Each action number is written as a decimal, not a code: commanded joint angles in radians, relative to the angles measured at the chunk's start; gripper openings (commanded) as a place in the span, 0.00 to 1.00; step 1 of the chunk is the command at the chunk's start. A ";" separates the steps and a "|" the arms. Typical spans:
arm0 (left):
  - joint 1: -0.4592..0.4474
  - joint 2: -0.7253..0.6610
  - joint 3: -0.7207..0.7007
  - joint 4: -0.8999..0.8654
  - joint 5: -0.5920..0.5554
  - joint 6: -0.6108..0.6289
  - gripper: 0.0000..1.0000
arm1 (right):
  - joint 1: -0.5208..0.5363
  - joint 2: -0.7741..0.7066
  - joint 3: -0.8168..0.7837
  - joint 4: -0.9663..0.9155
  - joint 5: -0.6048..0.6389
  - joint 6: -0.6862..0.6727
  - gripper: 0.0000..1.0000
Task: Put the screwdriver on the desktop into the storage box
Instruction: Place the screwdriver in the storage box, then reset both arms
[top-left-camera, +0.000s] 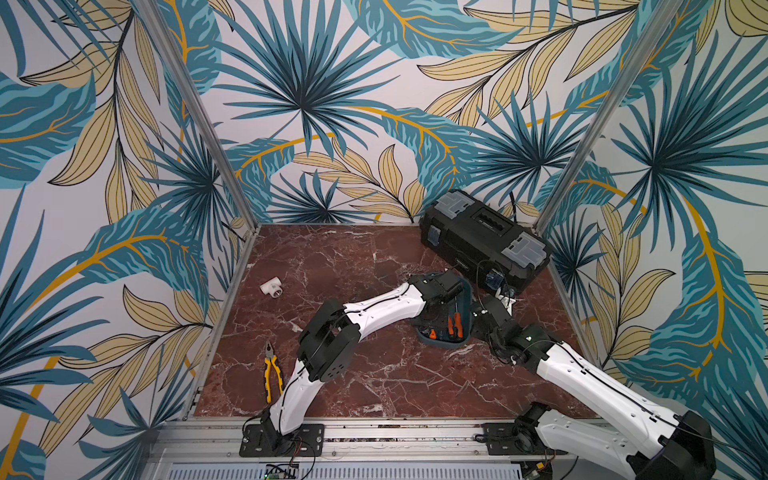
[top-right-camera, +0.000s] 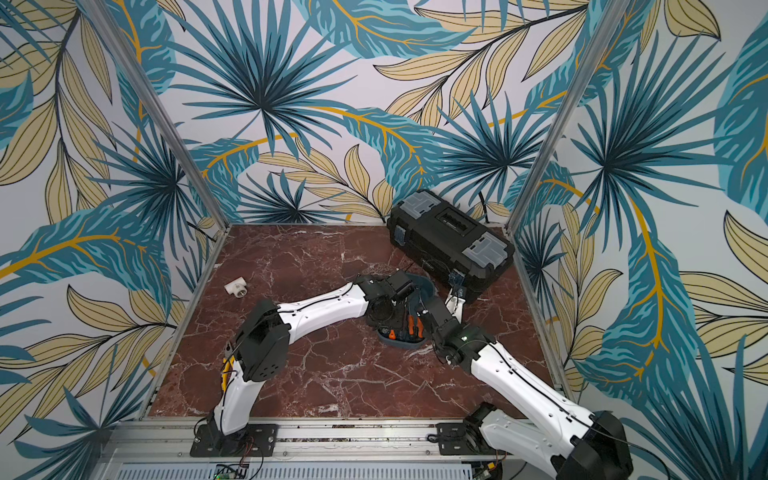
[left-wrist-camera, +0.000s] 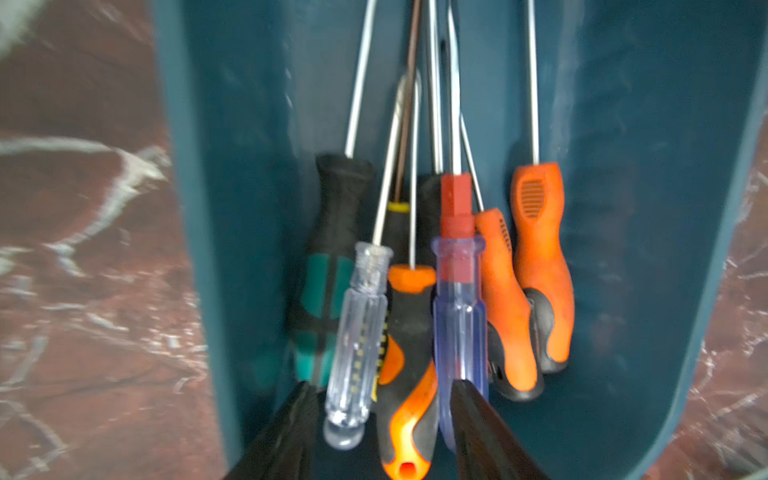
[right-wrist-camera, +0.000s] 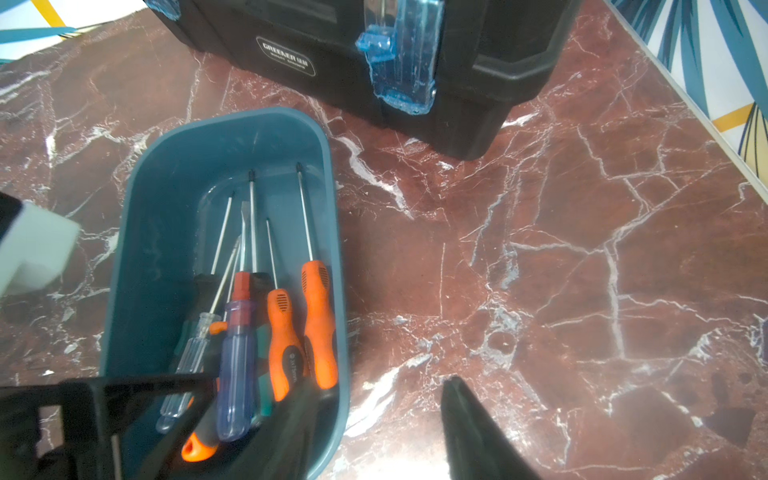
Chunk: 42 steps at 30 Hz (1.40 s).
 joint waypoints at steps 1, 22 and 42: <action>-0.001 -0.150 0.042 -0.013 -0.187 -0.017 0.60 | -0.009 -0.038 -0.023 -0.027 0.046 -0.034 0.63; 0.540 -0.919 -1.175 1.086 -0.683 0.687 1.00 | -0.544 0.152 -0.266 1.036 -0.048 -0.646 0.97; 0.819 -0.610 -1.473 1.875 -0.198 0.851 1.00 | -0.537 0.498 -0.377 1.555 -0.197 -0.732 1.00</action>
